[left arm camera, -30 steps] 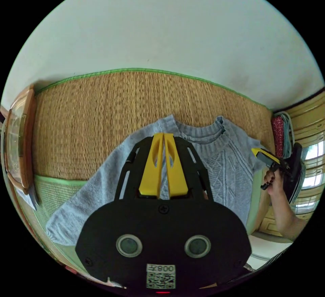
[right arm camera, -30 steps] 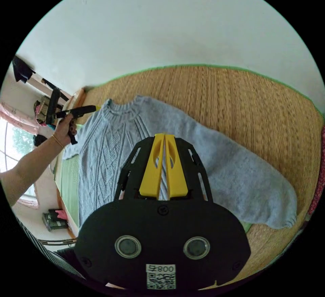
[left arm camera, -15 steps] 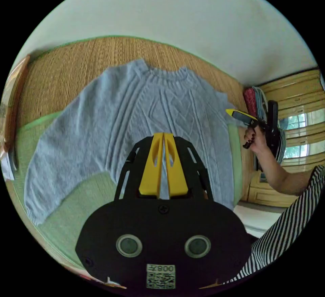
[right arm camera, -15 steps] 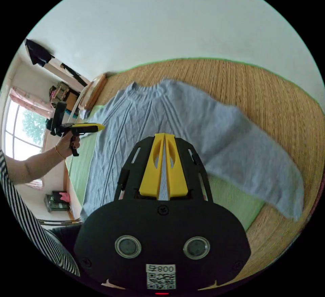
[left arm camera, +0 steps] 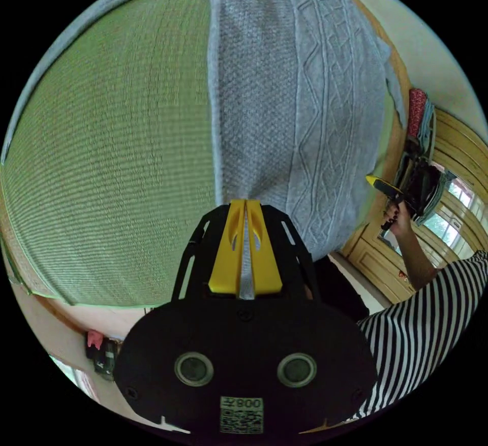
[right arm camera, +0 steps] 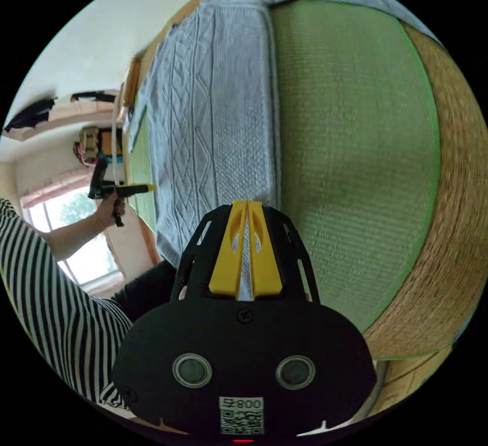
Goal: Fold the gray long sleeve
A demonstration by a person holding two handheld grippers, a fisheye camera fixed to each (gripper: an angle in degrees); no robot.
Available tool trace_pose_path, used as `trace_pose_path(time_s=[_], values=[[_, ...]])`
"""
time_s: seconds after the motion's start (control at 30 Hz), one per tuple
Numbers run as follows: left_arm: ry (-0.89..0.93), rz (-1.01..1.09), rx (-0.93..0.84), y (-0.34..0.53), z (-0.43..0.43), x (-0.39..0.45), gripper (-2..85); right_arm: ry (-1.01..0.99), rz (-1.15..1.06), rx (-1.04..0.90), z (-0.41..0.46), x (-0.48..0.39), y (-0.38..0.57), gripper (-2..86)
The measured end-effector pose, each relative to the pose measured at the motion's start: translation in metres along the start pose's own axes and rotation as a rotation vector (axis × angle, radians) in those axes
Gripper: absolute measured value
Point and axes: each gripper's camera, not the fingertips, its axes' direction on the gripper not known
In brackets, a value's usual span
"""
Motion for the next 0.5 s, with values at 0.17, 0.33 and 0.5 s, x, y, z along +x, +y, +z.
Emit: trace_pose_path(time_s=[0.17, 0.33, 0.5], values=[[0.081, 0.246, 0.088, -0.051, -0.006, 0.059, 0.9, 0.108, 0.15, 0.252, -0.058, 0.057, -0.01, 1.3], [0.136, 0.633, 0.115, -0.14, 0.017, 0.166, 3.2, 0.111, 0.356, 0.567, -0.126, 0.141, -0.018, 5.4], [0.111, 0.871, 0.186, -0.203, 0.042, 0.265, 4.4, 0.159, 0.513, 0.703, -0.166, 0.203, -0.028, 8.6]])
